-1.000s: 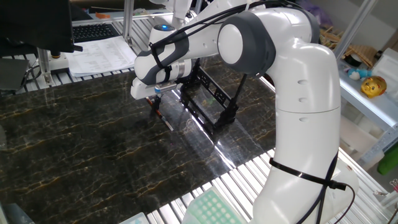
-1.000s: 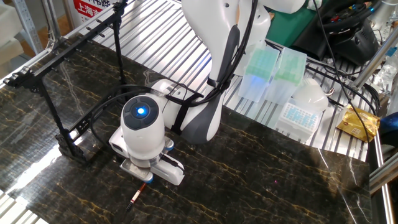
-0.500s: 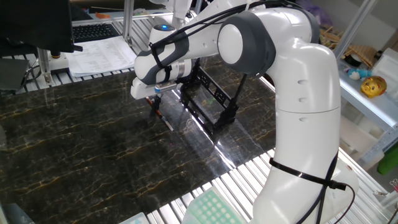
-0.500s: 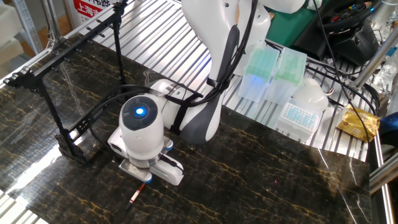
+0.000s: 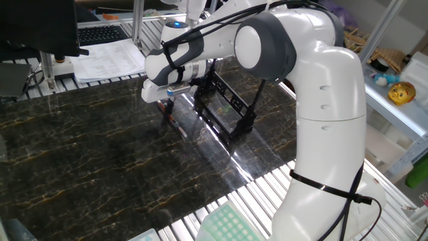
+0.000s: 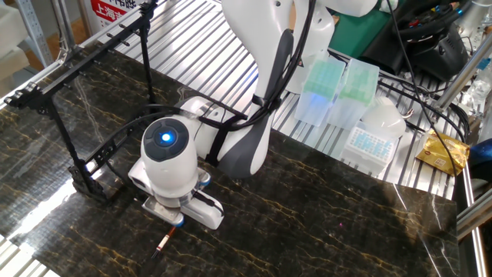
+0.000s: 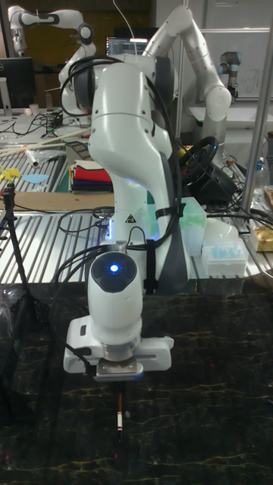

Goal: Place the brush on the pen rack

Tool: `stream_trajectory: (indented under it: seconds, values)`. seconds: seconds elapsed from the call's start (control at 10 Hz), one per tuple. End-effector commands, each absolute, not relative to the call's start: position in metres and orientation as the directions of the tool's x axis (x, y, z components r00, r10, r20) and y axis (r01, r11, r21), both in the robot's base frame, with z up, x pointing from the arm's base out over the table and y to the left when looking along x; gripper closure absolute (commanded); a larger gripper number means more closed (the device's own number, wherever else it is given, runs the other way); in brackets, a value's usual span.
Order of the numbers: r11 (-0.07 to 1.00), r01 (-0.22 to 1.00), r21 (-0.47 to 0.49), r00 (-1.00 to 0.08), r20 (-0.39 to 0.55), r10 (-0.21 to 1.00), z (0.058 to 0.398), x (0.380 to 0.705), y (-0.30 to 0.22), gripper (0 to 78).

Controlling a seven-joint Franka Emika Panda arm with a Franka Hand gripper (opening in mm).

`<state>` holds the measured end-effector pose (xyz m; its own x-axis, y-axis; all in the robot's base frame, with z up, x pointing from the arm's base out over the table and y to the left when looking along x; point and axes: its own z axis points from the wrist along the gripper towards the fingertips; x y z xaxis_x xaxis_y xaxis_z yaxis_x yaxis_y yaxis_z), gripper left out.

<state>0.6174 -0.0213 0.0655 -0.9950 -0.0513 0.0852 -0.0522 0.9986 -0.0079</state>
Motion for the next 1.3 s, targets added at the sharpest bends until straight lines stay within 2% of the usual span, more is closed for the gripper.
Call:
stream_trajectory:
  seconds: [0.1, 0.3, 0.5, 1.3]
  values:
    - [0.999, 0.045, -0.025, -0.995, 0.088, 0.047, 0.092, 0.622, -0.02, 76.4]
    - [0.995, 0.091, -0.034, -0.992, 0.084, 0.093, 0.106, 0.618, -0.019, 76.4]
    - [0.978, 0.203, -0.049, -0.975, 0.077, 0.207, 0.129, 0.606, -0.027, 76.4]
    - [0.913, 0.397, -0.089, -0.914, 0.052, 0.403, 0.17, 0.579, -0.028, 76.4]
